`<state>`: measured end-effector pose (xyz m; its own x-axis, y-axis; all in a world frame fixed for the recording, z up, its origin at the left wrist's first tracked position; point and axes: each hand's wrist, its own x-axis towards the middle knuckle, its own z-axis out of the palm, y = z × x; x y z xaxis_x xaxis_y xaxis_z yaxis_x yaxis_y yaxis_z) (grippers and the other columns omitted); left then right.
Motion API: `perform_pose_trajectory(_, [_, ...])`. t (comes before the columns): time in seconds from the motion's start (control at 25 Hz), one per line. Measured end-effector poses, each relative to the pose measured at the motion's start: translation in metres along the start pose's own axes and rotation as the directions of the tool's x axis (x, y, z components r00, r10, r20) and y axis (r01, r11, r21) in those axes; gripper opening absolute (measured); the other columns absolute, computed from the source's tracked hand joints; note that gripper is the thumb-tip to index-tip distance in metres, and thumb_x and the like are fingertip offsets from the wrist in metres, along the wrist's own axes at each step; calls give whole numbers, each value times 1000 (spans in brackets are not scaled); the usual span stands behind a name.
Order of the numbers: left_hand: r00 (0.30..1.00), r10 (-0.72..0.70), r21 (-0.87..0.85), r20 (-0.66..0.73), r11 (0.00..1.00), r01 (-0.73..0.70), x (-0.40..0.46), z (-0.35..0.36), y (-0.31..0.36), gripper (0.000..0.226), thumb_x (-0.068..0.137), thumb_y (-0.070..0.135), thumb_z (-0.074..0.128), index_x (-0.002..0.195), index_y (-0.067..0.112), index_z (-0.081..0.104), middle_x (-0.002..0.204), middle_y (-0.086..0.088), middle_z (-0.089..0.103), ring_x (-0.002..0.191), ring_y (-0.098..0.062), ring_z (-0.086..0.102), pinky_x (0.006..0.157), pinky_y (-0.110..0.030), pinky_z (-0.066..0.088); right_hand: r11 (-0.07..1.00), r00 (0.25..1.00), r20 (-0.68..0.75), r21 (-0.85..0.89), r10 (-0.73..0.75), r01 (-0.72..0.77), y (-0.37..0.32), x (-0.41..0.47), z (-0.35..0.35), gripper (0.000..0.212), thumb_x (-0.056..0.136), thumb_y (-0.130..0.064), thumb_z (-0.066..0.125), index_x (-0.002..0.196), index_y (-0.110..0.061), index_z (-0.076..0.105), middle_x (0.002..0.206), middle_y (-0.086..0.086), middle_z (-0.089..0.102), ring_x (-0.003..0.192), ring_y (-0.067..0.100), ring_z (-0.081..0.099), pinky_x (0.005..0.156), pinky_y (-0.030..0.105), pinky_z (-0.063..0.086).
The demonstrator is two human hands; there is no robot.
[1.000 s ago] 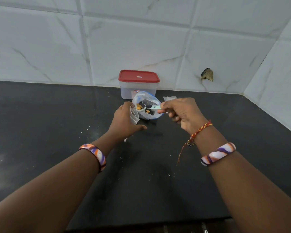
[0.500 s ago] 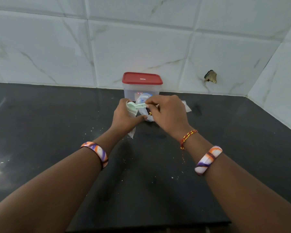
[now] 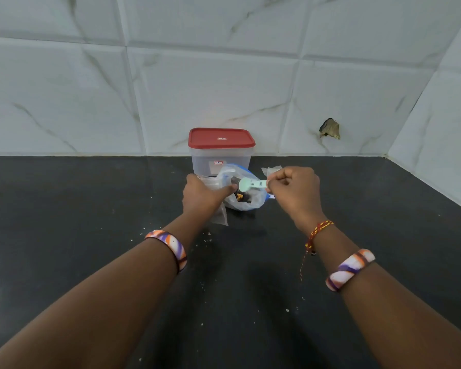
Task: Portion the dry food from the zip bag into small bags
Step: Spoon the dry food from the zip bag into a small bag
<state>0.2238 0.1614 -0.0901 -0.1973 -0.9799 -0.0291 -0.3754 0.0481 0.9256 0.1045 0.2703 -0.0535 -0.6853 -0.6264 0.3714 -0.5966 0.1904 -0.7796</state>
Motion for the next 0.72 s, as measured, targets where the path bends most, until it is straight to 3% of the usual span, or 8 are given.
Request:
perform_pose_trajectory(0.08, [996, -92, -41, 6, 995, 92, 4, 7, -2, 67, 70, 24, 79, 123, 6, 42, 123, -12, 55, 111, -29, 56, 90, -40, 51, 943, 987, 100, -295, -129, 153, -5, -6, 10, 19, 82, -11, 56, 83, -13, 74, 82, 4, 73, 81, 20, 65, 68, 30, 53])
perform_pose_trajectory(0.16, [991, -130, -101, 21, 986, 132, 2, 11, -2, 55, 73, 11, 72, 120, 4, 45, 121, -15, 56, 108, -31, 58, 89, -42, 52, 778, 946, 237, -541, -222, 318, -13, -10, 23, 20, 86, -12, 51, 90, -14, 71, 89, 6, 70, 86, 25, 62, 64, 29, 43])
perform_pose_trajectory(0.28, [995, -102, -114, 19, 988, 103, 11, 13, -1, 45, 77, 8, 67, 118, 5, 49, 116, -14, 59, 105, -28, 59, 84, -36, 52, 590, 889, 400, -670, -225, 451, -18, 0, 52, 17, 92, -12, 48, 100, -9, 63, 99, 11, 66, 91, 27, 62, 68, 33, 43])
perform_pose_trajectory(0.36, [997, -80, -122, 20, 989, 82, 9, 11, 4, 43, 76, 10, 67, 116, 6, 52, 113, -12, 61, 100, -25, 59, 80, -33, 49, 578, 895, 415, -694, -167, 429, -15, 2, 57, 17, 91, -10, 50, 104, -7, 61, 103, 12, 65, 96, 29, 62, 74, 32, 46])
perform_pose_trajectory(0.48, [993, -107, -269, -41, 959, 92, 15, 13, 16, 43, 72, 6, 69, 113, 6, 55, 110, -13, 62, 98, -26, 61, 80, -34, 52, 719, 956, 288, -651, -63, 244, -3, 16, 61, 18, 85, -10, 56, 100, -6, 63, 101, 12, 65, 94, 29, 62, 72, 33, 47])
perform_pose_trajectory(0.56, [998, -45, -312, -34, 949, 32, 29, 20, 36, 44, 72, 8, 70, 113, 6, 56, 110, -12, 63, 101, -27, 62, 80, -32, 52, 863, 974, 214, -504, 77, 42, 5, 29, 57, 18, 83, -15, 59, 95, -5, 68, 90, 11, 65, 84, 25, 62, 65, 28, 46])
perform_pose_trajectory(0.64, [988, 132, -205, 80, 972, -113, 37, 33, 62, 49, 71, 12, 72, 116, 7, 52, 110, -10, 60, 102, -25, 60, 84, -32, 50, 947, 952, 146, -224, 268, -232, 16, 41, 48, 12, 82, -8, 59, 83, 1, 68, 74, 11, 61, 72, 24, 59, 57, 26, 44])
perform_pose_trajectory(0.72, [918, 282, -53, 278, 959, -278, 32, 46, 76, 55, 69, 16, 74, 117, 6, 49, 105, -7, 55, 101, -23, 56, 85, -33, 50, 869, 871, 114, 78, 479, -488, 25, 40, 37, 9, 77, 5, 60, 69, 1, 62, 68, 12, 56, 65, 23, 55, 49, 26, 42])
